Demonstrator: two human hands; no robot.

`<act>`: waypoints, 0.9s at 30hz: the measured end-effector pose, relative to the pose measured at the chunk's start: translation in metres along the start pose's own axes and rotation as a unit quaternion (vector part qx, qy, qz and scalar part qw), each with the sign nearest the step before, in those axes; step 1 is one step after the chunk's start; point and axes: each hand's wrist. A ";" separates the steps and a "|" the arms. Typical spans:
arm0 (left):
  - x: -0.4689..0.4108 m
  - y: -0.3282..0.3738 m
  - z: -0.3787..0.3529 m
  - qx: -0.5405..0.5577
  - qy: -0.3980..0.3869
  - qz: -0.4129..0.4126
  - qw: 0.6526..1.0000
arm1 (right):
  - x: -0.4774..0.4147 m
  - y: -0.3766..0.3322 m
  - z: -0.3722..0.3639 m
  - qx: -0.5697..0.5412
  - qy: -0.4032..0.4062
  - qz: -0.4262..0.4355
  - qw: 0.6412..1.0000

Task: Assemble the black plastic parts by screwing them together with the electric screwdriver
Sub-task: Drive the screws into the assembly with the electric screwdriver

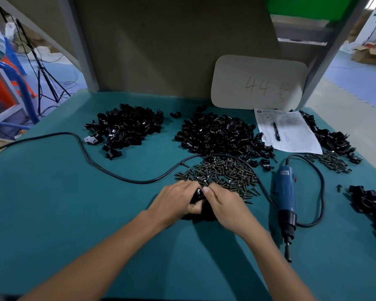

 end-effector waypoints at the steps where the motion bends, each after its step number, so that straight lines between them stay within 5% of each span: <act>1: 0.000 0.000 -0.001 0.000 0.001 0.000 1.000 | 0.002 -0.001 0.000 0.012 0.002 -0.004 1.000; 6: 0.001 -0.005 -0.003 0.036 0.008 0.018 0.999 | 0.012 0.020 0.029 0.052 0.078 -0.054 0.994; 10: -0.001 -0.007 -0.005 0.038 -0.002 0.039 0.998 | 0.033 0.075 0.062 0.127 0.193 -0.215 0.949; 16: 0.000 -0.006 -0.006 0.039 0.014 0.023 0.999 | 0.041 0.117 0.070 0.061 0.078 -0.339 0.935; 19: 0.001 -0.006 -0.006 0.041 0.020 0.016 0.999 | 0.038 0.127 0.073 -0.166 0.110 -0.360 0.911; 22: -0.001 -0.004 -0.003 0.039 0.012 0.009 0.999 | 0.035 0.119 0.068 -0.430 0.146 -0.348 0.820; 27: 0.000 -0.003 -0.003 0.038 0.015 0.004 0.999 | 0.019 0.085 0.055 -0.660 0.208 -0.239 0.682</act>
Point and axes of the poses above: each hand's wrist, its own x-axis away from the middle knuckle, its own z-axis out of the back of the hand, y = z × x, and after that the axes turned 12 degrees about x, right-handed
